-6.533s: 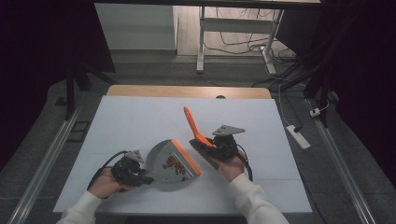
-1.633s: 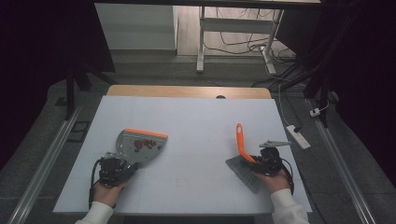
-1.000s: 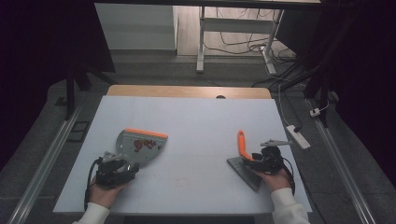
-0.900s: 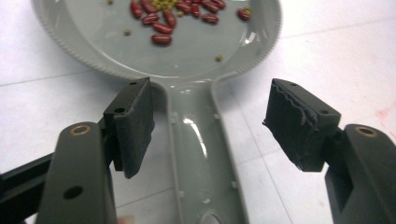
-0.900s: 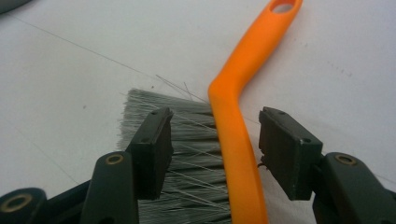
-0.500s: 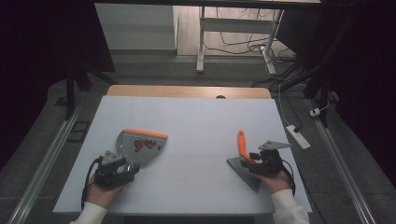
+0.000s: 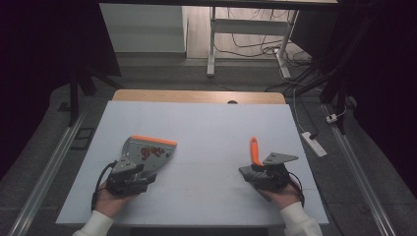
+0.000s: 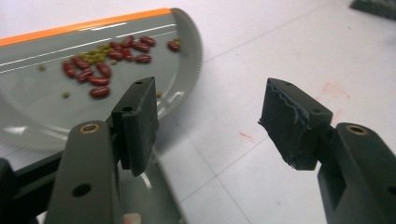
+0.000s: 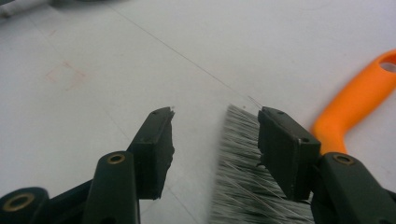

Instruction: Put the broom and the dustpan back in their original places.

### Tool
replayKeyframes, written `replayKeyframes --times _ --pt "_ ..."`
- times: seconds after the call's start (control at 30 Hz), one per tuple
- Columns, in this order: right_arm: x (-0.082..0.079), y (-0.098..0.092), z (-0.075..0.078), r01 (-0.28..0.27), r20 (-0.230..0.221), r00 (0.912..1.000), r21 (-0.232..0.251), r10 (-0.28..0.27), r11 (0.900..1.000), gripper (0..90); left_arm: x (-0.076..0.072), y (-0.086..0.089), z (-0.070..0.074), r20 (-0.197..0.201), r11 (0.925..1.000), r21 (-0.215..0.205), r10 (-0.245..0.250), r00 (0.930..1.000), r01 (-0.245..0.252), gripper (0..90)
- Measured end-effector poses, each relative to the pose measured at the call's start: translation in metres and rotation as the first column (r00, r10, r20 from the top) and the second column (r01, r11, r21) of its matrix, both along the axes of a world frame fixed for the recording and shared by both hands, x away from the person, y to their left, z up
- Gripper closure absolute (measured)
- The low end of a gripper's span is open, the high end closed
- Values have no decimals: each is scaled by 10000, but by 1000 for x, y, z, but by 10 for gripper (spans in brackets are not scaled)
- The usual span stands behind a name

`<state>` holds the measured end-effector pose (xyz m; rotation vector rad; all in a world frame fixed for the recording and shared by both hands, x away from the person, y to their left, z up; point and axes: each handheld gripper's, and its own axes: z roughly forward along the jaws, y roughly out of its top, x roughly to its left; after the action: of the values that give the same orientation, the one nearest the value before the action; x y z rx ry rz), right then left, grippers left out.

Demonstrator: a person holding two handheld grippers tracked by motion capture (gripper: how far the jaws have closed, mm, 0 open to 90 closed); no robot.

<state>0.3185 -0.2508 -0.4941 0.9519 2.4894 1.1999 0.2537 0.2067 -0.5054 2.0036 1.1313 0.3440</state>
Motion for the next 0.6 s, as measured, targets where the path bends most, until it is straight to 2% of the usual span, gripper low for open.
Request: replayKeyframes --times 0.27,0.6 --pt "-5 7 -2 -449 255 9987 183 444 9988 451 3 -7 -3 -156 9976 45 -692 9975 693 374" --pt "-8 15 -3 -758 519 9958 132 750 9970 451 2 -8 -4 -214 9967 -16 -808 9965 808 374"
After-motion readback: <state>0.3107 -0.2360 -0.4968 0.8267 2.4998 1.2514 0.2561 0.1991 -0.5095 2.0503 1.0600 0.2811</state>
